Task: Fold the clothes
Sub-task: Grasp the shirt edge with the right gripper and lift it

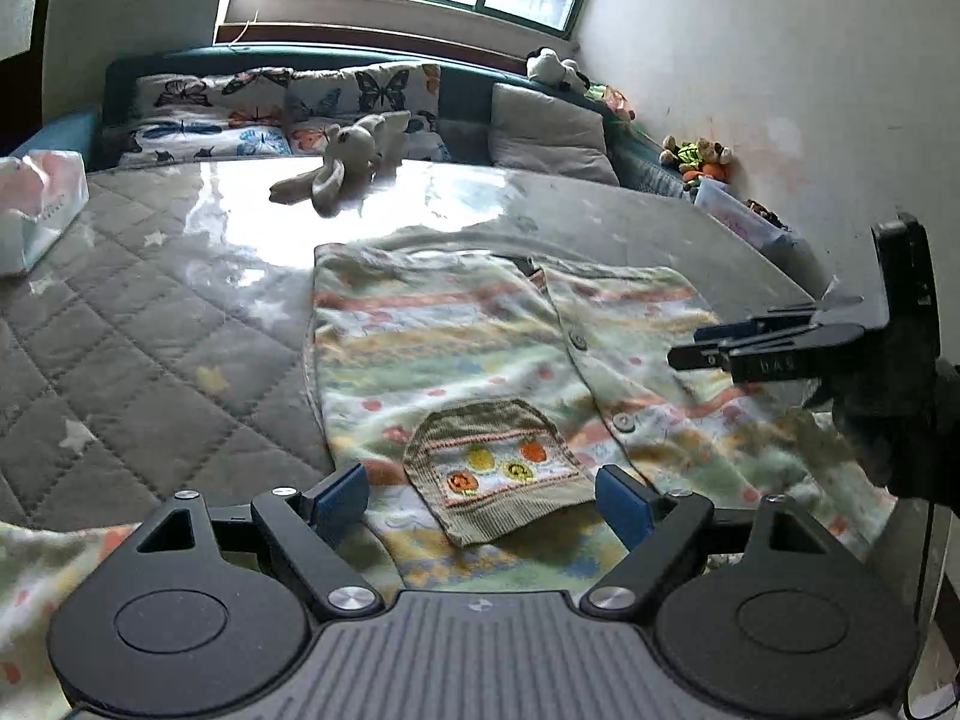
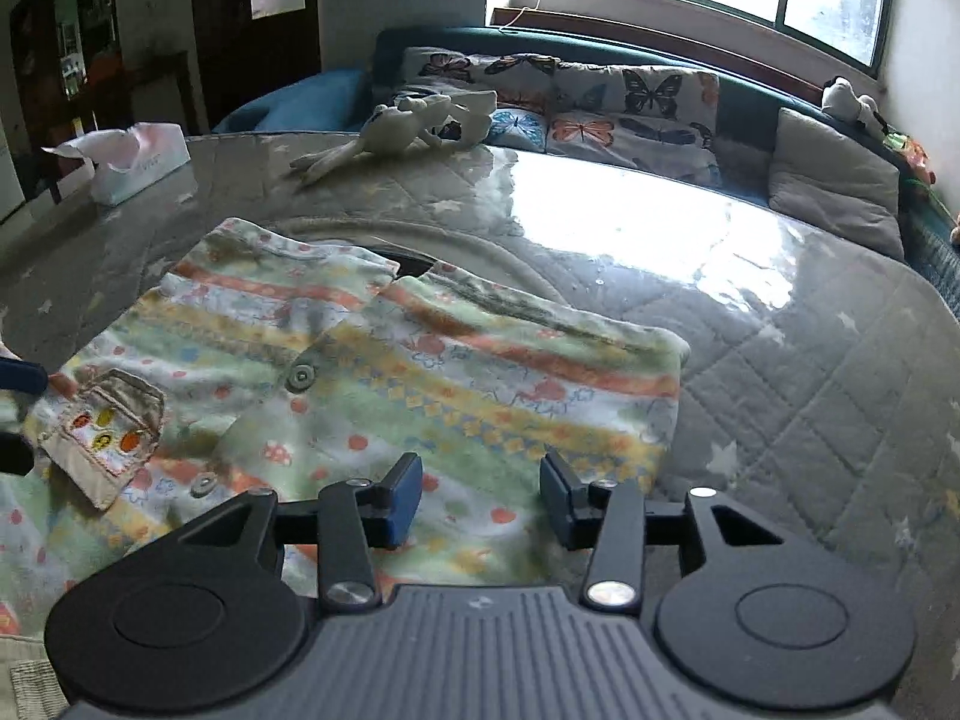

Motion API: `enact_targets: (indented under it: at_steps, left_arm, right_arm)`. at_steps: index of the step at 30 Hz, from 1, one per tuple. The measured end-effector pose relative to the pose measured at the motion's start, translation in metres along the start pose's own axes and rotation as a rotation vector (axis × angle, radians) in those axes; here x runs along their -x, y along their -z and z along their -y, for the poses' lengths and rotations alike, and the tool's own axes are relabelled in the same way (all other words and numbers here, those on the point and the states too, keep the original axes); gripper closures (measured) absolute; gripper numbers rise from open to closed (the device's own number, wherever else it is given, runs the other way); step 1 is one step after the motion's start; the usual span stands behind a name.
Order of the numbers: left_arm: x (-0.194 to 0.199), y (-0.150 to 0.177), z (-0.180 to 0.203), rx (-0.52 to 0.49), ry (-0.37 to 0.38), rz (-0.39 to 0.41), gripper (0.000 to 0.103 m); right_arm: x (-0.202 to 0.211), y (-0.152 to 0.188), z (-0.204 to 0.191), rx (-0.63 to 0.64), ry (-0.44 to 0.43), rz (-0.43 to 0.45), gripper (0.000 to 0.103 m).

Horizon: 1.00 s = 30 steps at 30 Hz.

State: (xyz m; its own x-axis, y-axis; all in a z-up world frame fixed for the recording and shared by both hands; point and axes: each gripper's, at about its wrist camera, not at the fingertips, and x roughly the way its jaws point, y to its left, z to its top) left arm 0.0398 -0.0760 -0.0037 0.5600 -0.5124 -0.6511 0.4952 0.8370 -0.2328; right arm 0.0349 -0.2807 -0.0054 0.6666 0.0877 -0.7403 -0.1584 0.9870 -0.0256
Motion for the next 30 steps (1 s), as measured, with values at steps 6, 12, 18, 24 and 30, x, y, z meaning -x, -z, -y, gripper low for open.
enact_targets:
  at_steps: [6, 12, 18, 24, 30]
  left_arm:
    - [-0.013, -0.021, 0.001, -0.007, -0.017, -0.003, 0.016]
    - [-0.039, -0.06, -0.001, 0.001, -0.014, 0.001, 0.02]
    - [-0.081, -0.085, -0.009, 0.007, -0.028, -0.042, 0.031]
    - [-0.119, -0.095, -0.021, 0.004, -0.097, -0.069, 0.049]
    - [-0.131, -0.108, -0.025, 0.008, -0.188, -0.056, 0.053]
  right_arm:
    - [-0.002, 0.002, 0.005, -0.014, 0.001, 0.006, 0.054]
    - [-0.006, -0.003, 0.01, -0.032, 0.009, 0.015, 0.054]
    - [-0.01, -0.005, 0.013, -0.031, 0.015, 0.022, 0.054]
    - [-0.013, -0.005, 0.016, -0.026, 0.023, 0.033, 0.054]
    - [-0.018, -0.01, 0.018, -0.021, 0.042, 0.04, 0.054]
